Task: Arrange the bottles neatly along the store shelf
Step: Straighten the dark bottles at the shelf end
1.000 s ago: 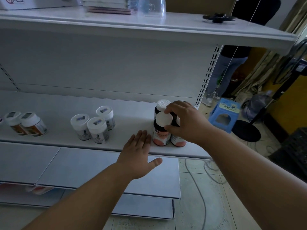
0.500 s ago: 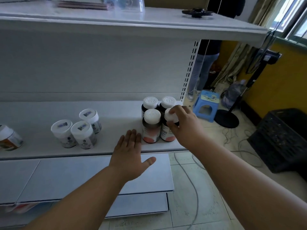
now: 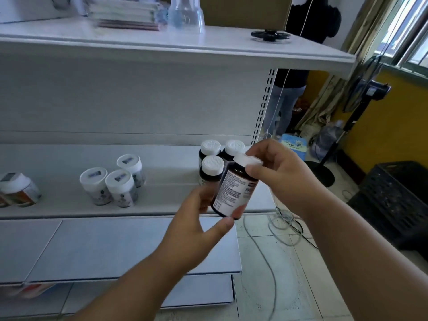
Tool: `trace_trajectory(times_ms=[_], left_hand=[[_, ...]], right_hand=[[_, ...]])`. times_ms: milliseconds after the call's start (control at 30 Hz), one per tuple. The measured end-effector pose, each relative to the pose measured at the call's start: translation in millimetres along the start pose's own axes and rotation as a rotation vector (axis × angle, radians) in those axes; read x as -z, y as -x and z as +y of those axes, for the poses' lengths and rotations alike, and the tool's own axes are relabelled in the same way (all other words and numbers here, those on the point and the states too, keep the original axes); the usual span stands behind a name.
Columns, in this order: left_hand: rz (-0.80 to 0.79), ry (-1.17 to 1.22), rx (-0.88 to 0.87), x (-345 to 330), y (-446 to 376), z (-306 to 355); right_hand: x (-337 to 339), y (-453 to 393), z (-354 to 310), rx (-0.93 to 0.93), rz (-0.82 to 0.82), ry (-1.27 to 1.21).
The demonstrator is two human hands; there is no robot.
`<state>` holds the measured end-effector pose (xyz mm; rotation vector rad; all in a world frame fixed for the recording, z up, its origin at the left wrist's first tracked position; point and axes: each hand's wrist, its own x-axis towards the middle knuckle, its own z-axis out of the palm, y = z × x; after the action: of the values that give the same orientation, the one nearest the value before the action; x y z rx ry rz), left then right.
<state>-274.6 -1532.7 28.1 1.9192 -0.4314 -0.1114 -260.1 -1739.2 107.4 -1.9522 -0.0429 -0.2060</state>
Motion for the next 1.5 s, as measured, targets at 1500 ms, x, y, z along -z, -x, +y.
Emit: trace_trajectory(times_ms=[1500], left_hand=[[-0.171, 0.992, 0.246, 1.3, 12.6, 5.5]], right_hand=[[-33.1, 23.0, -31.7, -0.193, -0.074, -0.513]])
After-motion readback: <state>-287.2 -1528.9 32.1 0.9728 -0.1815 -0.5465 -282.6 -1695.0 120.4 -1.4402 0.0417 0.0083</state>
